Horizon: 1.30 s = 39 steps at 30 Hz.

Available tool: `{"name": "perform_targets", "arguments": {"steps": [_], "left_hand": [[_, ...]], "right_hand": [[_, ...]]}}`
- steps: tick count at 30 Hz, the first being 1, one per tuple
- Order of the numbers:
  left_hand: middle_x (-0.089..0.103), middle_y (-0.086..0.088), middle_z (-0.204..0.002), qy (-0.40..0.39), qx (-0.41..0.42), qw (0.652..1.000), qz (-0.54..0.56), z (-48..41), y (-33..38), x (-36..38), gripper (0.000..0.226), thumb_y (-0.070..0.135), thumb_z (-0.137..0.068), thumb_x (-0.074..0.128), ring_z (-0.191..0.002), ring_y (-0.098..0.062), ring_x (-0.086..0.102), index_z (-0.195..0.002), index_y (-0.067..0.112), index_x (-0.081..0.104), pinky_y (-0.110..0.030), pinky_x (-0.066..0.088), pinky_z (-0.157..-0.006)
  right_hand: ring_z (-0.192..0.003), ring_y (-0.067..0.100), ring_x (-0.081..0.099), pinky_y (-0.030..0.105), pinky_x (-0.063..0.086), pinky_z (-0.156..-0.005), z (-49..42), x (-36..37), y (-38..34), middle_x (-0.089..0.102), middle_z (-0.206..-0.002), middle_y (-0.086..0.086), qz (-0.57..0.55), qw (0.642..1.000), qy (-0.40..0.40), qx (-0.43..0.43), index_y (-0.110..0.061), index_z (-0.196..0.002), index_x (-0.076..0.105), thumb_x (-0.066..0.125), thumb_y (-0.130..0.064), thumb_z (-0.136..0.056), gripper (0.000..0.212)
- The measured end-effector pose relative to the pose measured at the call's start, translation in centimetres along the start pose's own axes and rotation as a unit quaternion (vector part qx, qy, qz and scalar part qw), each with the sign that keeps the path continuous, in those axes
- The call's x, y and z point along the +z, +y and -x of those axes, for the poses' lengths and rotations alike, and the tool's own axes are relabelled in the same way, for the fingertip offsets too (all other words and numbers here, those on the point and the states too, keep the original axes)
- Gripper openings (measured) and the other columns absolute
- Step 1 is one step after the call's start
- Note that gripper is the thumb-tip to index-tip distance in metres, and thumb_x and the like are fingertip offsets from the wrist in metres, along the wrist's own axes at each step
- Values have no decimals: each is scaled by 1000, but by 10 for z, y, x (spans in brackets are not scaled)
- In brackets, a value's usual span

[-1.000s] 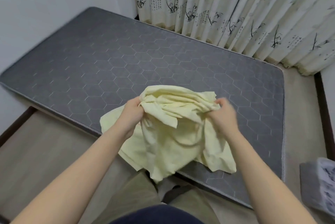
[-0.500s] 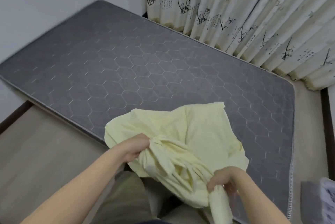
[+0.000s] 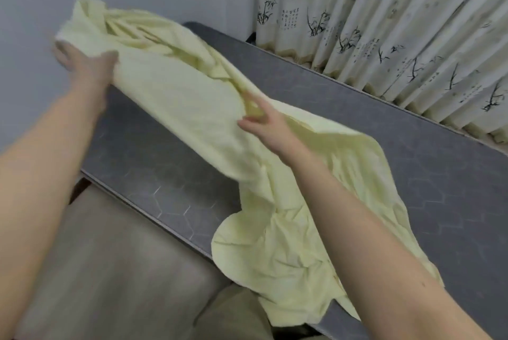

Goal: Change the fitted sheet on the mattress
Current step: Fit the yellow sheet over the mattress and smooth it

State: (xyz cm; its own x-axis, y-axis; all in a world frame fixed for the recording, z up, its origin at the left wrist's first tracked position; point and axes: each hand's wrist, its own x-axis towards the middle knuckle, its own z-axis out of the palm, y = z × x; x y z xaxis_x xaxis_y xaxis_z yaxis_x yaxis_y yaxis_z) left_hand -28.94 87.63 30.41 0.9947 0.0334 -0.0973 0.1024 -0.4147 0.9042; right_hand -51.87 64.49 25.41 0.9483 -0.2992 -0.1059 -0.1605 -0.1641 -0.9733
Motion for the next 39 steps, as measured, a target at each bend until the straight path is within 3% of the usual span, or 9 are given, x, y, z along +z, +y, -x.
{"name": "perform_targets", "arguments": {"steps": [3, 5, 8, 12, 23, 28, 33, 36, 39], "left_hand": [[-1, -15, -161, -58, 98, 986, -124, 45, -65, 43, 76, 18, -94, 57, -147, -14, 4, -153, 3, 11, -8, 2, -111], [16, -16, -159, -190, 71, 965, -168, 92, -116, 80, 63, 11, -94, 58, -145, -15, 17, -148, 0, 29, -9, 7, -112], [50, -19, -141, -372, -45, 895, -243, 158, -172, 125, 46, 12, -92, 62, -128, -27, 50, -136, 2, 51, -29, 35, -108], [57, -8, -136, -465, -93, 850, -228, 226, -193, 165, 36, 16, -94, 58, -126, -20, 51, -129, 8, 60, -21, 35, -97], [68, -7, -110, -475, -181, 832, -223, 377, -209, 255, 24, 13, -95, 54, -97, -20, 64, -117, 9, 65, -26, 43, -74], [68, -9, -101, -463, -227, 824, -236, 452, -230, 285, 23, 6, -96, 50, -79, -17, 62, -115, 2, 64, -19, 41, -60], [71, -3, -99, -474, -253, 810, -237, 510, -237, 294, 20, 11, -97, 52, -84, -18, 67, -111, 9, 65, -25, 44, -69], [72, -4, -100, -476, -246, 809, -242, 530, -229, 296, 18, 12, -97, 52, -85, -18, 67, -109, 12, 66, -26, 44, -71], [71, -7, -100, -463, -235, 819, -243, 539, -217, 299, 19, 9, -97, 50, -84, -19, 65, -110, 8, 65, -27, 42, -70]], "right_hand": [[-102, 14, 62, 11, 47, -80, 39, -9, 79, 52, -142, 4, 35, 989, 41, 139, -16, -137, 53, 64, -7, -90, 49], [-114, 17, 59, 22, 45, -94, 84, -30, 135, 53, -141, 3, 68, 963, 67, 253, -15, -134, 55, 64, -12, -90, 45], [-125, 23, 52, 35, 42, -102, 155, -69, 201, 53, -140, 9, 75, 908, 121, 393, -10, -137, 52, 62, -15, -90, 47], [-125, 27, 50, 40, 43, -102, 231, -113, 250, 50, -141, 11, 76, 851, 172, 490, -7, -138, 50, 59, -14, -91, 48], [-134, 36, 39, 38, 40, -98, 386, -189, 361, 34, -152, 15, 11, 768, 269, 581, -11, -149, 33, 62, -6, -88, 68], [-136, 37, 35, 44, 36, -110, 440, -228, 410, 32, -152, 18, -30, 747, 285, 600, -8, -150, 31, 66, -7, -86, 73], [-133, 41, 28, 46, 30, -114, 472, -259, 436, 11, -155, 13, -73, 692, 322, 642, -28, -122, 65, 65, -11, -86, 40], [-132, 36, 37, 39, 30, -113, 481, -274, 447, 37, -149, 12, -113, 712, 295, 627, -16, -121, 67, 65, -7, -87, 35], [-120, 32, 51, 38, 45, -97, 484, -283, 446, 54, -134, 15, -186, 713, 299, 606, 1, -124, 59, 71, -6, -84, 42]]}}
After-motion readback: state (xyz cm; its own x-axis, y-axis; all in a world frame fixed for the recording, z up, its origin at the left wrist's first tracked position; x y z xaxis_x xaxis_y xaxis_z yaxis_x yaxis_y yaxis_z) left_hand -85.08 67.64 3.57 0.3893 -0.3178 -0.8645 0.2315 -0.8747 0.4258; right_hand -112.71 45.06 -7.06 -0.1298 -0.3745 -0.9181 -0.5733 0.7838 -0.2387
